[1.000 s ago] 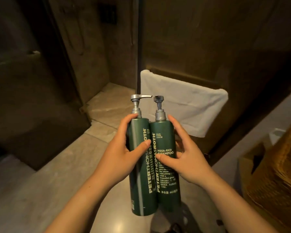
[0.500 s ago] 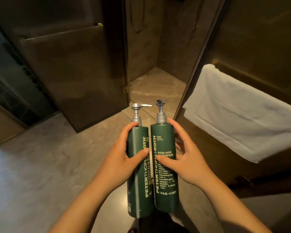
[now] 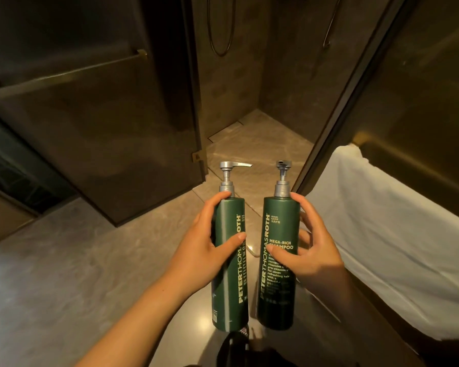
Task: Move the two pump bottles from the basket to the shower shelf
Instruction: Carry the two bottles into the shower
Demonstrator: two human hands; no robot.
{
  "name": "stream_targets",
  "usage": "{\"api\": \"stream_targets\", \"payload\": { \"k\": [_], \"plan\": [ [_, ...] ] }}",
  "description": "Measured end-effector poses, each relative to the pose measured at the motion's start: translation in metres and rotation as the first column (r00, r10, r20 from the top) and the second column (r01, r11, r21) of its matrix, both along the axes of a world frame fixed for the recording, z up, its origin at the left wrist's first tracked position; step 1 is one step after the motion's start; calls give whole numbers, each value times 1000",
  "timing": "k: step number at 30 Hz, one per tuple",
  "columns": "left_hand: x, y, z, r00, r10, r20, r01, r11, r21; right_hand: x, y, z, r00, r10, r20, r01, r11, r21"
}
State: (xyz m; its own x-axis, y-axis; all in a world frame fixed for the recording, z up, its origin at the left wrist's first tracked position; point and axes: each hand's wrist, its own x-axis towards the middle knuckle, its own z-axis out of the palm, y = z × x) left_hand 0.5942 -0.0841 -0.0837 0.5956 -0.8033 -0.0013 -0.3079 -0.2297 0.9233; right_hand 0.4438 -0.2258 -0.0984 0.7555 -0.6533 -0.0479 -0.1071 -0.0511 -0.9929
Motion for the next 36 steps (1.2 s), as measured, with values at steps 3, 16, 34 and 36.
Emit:
{"api": "stream_targets", "payload": {
  "k": [3, 16, 34, 36],
  "plan": [
    [15, -25, -3, 1000, -3, -5, 3, 1000, 4, 14, -23, -1, 1000, -8, 6, 7, 1000, 9],
    [162, -121, -19, 1000, -10, 9, 10, 1000, 11, 159, -112, -11, 994, 24, -108, -39, 990, -134],
    [403, -285, -25, 990, -88, -113, 86, 996, -28, 395, -257, 18, 988, -49, -149, 9, 965, -261],
    [415, -306, -30, 985, -102, -137, 99, 995, -27, 405, -277, 14, 986, -68, -154, 28, 969, -246]
  ]
}}
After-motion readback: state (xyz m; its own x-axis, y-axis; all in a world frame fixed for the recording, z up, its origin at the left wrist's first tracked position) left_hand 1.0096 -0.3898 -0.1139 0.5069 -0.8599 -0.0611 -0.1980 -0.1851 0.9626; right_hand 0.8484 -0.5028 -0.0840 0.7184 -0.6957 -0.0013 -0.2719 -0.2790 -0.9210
